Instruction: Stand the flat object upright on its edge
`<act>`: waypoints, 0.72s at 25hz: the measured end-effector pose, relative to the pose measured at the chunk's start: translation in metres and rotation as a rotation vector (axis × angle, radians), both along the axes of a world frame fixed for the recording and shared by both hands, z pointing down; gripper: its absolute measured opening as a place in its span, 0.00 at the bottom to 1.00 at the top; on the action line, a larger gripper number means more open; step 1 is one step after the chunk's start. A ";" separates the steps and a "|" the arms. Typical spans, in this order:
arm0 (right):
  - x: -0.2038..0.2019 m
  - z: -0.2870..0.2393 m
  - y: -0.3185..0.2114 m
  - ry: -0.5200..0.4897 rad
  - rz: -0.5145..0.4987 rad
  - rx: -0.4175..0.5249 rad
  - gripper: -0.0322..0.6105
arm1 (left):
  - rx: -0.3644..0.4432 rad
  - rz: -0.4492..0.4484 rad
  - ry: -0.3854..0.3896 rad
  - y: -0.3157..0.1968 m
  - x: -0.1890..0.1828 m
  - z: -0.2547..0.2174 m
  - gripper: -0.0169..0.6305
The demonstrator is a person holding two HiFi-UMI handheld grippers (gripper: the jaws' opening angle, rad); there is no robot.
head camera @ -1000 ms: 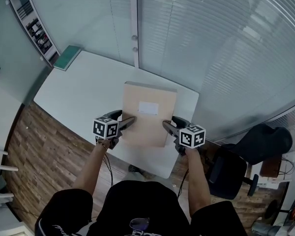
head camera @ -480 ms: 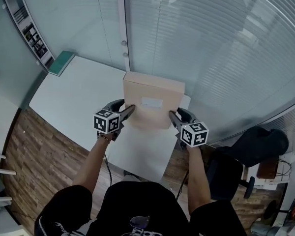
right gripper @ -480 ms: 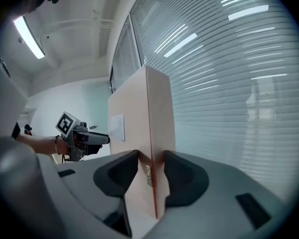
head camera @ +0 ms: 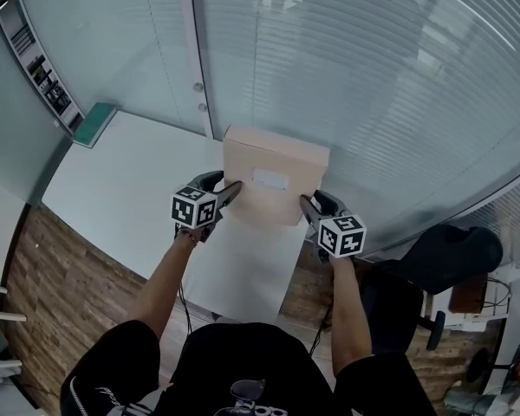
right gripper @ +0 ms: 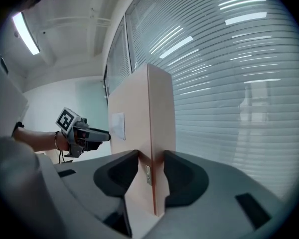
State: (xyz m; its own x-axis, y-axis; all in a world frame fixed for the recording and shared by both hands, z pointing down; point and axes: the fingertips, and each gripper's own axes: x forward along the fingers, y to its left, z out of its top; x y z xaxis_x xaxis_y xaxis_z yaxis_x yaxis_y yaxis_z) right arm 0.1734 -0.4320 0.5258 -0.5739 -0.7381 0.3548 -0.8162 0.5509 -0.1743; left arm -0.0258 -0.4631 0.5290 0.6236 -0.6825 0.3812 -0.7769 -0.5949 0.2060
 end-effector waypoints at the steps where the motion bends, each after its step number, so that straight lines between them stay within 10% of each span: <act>1: 0.005 0.001 -0.004 0.002 0.008 -0.001 0.32 | 0.001 0.008 -0.005 -0.005 0.005 0.001 0.42; 18: 0.067 -0.004 -0.075 0.009 0.145 0.035 0.32 | 0.022 0.050 -0.004 -0.097 0.072 -0.008 0.42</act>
